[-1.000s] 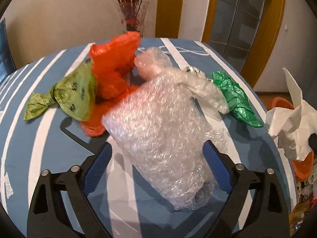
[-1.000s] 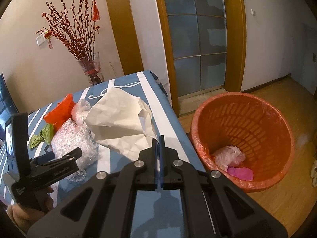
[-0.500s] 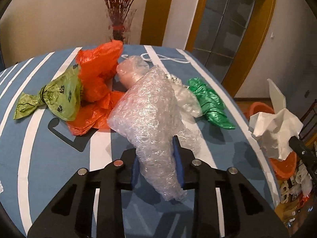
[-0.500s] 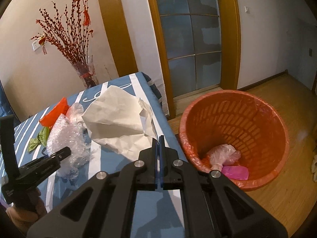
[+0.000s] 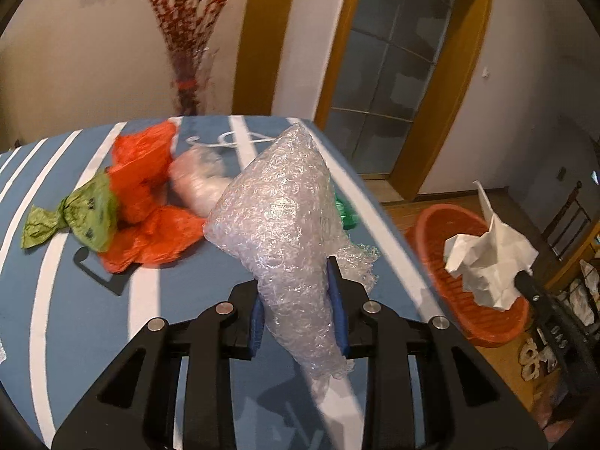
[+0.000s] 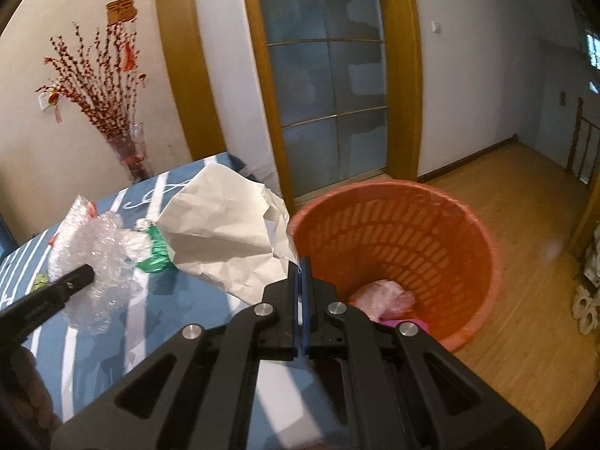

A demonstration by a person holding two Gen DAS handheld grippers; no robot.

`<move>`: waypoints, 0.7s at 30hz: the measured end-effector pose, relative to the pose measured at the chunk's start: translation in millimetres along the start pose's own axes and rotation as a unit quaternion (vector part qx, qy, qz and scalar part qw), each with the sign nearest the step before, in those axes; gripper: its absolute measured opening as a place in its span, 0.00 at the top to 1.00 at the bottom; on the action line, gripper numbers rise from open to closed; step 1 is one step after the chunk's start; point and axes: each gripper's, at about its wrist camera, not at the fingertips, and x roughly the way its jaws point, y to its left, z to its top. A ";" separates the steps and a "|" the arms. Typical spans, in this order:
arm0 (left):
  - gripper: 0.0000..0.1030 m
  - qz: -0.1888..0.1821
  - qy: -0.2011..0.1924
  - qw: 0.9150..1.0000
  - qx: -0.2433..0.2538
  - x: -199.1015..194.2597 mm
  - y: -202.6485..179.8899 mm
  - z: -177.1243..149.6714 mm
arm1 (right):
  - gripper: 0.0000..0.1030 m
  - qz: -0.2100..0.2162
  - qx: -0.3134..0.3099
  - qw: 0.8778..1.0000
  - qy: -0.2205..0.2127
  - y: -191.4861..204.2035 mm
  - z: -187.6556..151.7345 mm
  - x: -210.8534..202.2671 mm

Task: Collect trash
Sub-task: 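Grasp the white paper bag with the right tool while the left tool grasps bubble wrap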

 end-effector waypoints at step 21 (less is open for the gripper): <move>0.72 -0.075 0.011 0.995 0.067 27.4 -118.7 -0.2 | 0.97 -0.099 0.059 0.993 -0.028 -108.5 -3.4 -10.2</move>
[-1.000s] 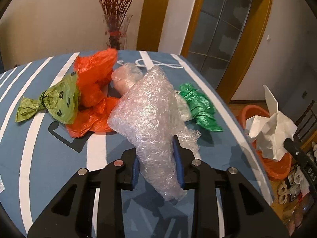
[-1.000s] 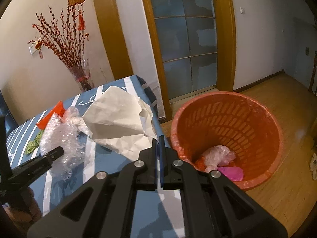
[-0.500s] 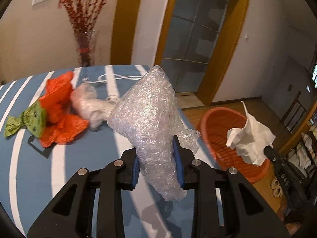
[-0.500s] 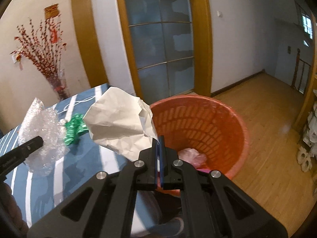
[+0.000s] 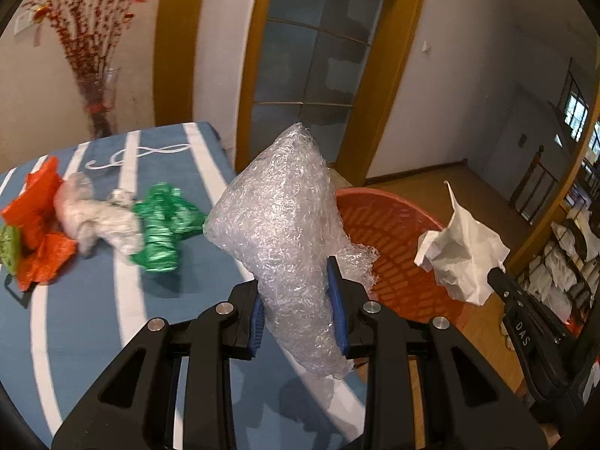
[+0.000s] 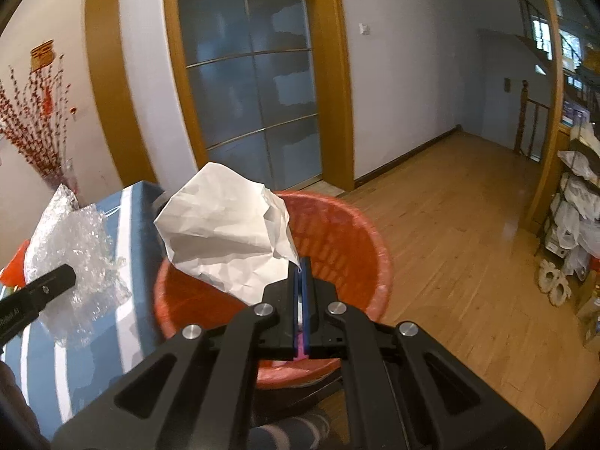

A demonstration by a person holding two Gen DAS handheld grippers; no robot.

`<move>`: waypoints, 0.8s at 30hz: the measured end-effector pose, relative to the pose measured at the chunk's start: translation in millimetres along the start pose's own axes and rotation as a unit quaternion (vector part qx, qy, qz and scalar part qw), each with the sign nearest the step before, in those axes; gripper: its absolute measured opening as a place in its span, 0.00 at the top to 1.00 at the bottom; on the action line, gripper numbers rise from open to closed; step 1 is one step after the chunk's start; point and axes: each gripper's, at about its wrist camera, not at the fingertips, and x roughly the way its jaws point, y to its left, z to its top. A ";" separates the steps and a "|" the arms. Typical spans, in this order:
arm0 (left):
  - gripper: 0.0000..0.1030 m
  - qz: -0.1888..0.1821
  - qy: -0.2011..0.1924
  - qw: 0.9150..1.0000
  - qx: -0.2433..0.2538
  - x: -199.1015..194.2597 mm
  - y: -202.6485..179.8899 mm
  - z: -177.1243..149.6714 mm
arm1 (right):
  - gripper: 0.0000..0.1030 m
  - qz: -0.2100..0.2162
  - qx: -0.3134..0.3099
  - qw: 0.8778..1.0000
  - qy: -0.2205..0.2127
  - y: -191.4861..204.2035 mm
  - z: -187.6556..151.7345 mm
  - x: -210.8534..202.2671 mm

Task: Collect trash
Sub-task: 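Carry both items over the wastebasket and open both tools to drop them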

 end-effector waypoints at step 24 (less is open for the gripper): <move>0.71 -0.039 0.050 0.998 0.026 64.8 -52.8 3.2 | 0.97 0.021 0.052 0.998 0.022 -35.4 18.3 52.6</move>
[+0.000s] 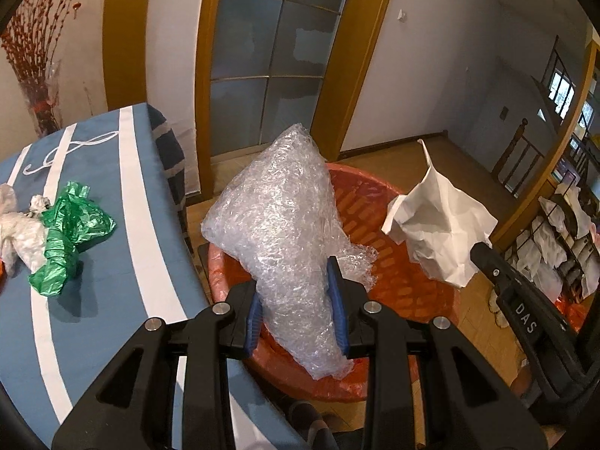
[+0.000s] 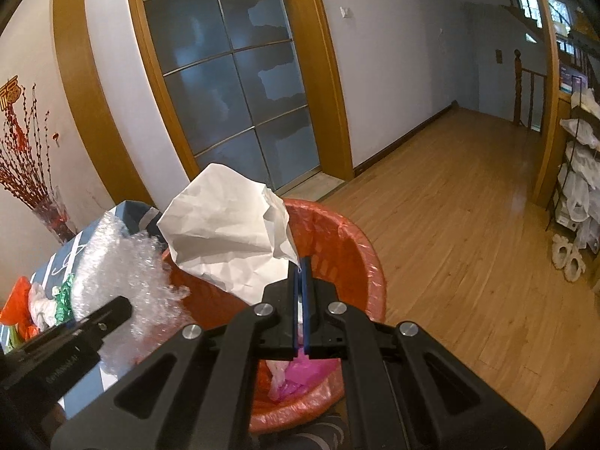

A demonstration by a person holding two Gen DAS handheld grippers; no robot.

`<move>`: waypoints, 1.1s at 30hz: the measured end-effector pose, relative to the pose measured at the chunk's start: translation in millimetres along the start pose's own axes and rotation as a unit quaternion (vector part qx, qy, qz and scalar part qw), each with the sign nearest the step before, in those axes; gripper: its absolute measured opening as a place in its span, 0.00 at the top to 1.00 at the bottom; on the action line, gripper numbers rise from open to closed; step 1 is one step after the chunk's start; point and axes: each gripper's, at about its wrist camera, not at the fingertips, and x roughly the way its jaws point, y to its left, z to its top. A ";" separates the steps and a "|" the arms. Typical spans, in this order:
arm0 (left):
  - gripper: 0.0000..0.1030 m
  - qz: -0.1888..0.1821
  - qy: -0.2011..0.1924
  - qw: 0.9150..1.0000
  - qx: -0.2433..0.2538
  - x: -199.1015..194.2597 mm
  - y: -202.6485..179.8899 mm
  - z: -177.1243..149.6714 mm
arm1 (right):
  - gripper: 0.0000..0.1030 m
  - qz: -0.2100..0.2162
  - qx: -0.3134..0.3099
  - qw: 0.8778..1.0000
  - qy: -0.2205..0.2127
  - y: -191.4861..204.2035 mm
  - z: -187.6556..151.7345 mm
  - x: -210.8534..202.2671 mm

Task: Collect trash
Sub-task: 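Carry both items over the wastebasket and open both tools to drop them, then grasp the green paw-print bag with the left tool while the right tool grasps the green bag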

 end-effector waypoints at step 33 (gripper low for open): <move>0.11 0.137 -0.019 0.989 -0.046 -68.7 108.7 -39.7 | 0.15 0.045 -0.077 0.996 0.016 55.3 -26.3 -24.8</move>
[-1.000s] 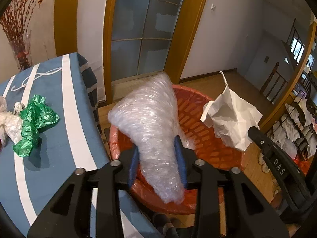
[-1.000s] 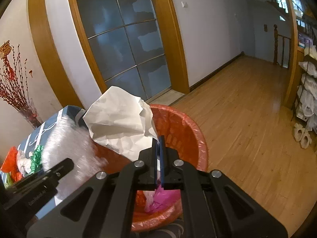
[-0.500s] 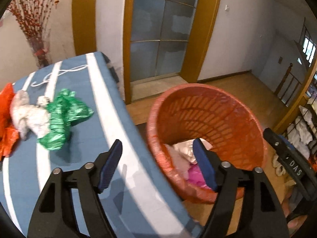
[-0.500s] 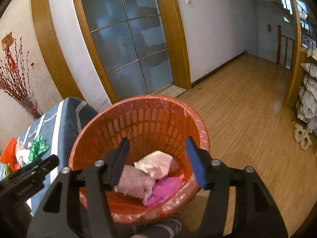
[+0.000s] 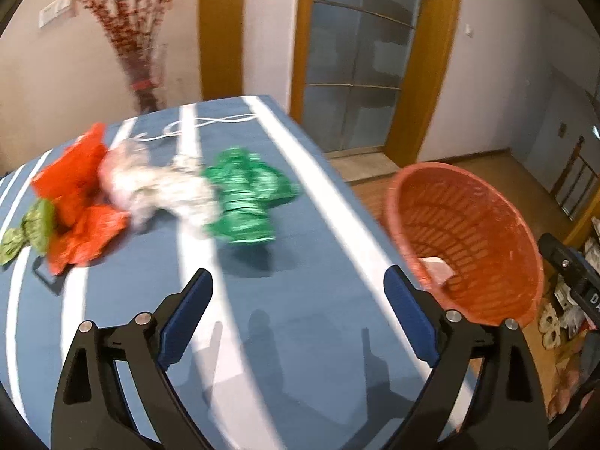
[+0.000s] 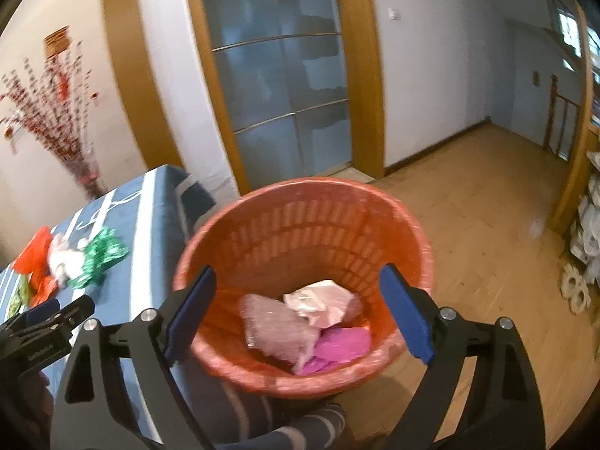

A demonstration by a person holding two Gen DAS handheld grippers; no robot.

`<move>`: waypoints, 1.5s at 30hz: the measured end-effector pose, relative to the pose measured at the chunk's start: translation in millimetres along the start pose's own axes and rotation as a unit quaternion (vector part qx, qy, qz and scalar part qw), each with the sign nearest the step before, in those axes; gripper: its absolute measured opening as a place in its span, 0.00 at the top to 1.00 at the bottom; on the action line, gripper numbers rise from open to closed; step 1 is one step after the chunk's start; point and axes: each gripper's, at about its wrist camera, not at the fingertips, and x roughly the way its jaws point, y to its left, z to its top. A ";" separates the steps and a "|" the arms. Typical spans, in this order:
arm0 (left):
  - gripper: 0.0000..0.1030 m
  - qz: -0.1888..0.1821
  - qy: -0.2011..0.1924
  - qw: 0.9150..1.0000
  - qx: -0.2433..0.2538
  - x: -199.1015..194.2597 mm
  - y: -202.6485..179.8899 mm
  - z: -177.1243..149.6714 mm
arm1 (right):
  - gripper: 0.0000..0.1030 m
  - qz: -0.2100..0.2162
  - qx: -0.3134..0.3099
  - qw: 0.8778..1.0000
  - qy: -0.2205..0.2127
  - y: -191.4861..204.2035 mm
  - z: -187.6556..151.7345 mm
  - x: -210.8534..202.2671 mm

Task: Collect trash
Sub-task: 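Grasp the green paw-print bag with the left tool while the right tool grasps the green bag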

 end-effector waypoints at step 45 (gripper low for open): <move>0.11 0.173 -0.026 0.967 -0.187 -21.4 297.6 2.6 | 0.69 0.116 -0.147 0.971 0.146 258.4 -5.2 121.9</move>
